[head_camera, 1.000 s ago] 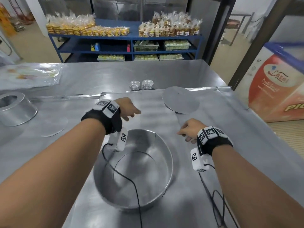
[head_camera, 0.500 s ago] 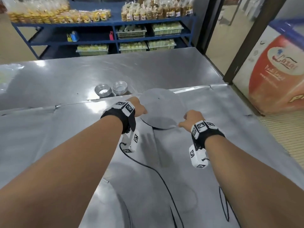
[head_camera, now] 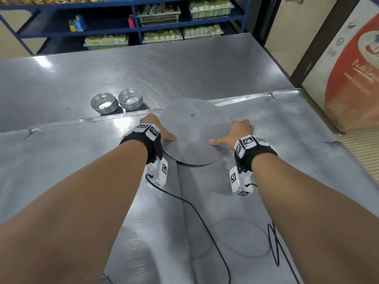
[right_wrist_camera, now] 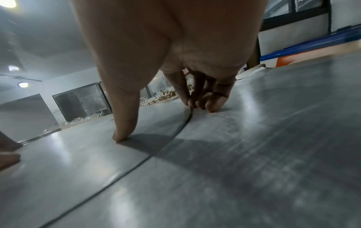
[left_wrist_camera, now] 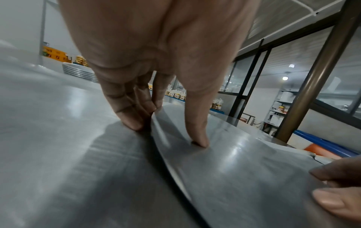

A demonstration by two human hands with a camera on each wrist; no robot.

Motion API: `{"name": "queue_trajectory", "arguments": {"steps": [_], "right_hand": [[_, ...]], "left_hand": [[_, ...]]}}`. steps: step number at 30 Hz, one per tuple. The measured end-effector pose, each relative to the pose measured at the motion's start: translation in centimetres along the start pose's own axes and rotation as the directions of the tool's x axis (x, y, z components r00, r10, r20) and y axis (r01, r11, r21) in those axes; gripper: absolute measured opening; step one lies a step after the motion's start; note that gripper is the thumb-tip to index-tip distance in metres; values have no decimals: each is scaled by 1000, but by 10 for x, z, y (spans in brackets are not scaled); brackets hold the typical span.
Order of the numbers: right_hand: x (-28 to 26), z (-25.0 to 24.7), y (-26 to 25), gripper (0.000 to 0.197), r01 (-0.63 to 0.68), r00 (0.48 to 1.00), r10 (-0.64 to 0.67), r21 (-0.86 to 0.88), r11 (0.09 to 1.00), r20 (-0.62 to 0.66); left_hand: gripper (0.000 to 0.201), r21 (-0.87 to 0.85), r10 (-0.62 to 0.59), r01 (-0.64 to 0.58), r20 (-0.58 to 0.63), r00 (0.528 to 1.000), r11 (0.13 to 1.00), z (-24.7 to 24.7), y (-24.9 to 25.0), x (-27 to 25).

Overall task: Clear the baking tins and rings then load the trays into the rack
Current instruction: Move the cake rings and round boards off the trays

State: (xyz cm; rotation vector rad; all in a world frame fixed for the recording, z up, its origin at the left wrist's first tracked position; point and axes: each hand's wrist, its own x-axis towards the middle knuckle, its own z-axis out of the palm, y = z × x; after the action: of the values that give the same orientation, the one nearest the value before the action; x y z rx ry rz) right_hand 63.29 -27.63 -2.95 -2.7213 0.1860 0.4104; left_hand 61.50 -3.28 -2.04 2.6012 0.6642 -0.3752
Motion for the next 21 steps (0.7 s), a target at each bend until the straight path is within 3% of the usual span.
{"name": "queue_trajectory", "arguments": {"steps": [3,7,10,14,21], "right_hand": [[1,-2,-3,100,-84,996,81,84,993,33],[16,7,10,126,-135,989,145,345,929,-2],[-3,-4,7,117,-147,983,183,503,851,-23],[-52,-30,-7,90,-156,970,237,592,791,-62],[-133,-53,-31,90,-33,972,168,617,786,-163]], "left_hand": [[81,-28,-34,34,-28,999,999,4,0,1],[86,-72,-25,17,-106,994,997,-3,3,-11],[102,-121,-10,-11,-165,986,993,-16,6,-27],[96,-138,44,-70,-178,983,988,-41,4,-53],[96,-263,83,-140,-216,973,955,-97,-35,-137]]}}
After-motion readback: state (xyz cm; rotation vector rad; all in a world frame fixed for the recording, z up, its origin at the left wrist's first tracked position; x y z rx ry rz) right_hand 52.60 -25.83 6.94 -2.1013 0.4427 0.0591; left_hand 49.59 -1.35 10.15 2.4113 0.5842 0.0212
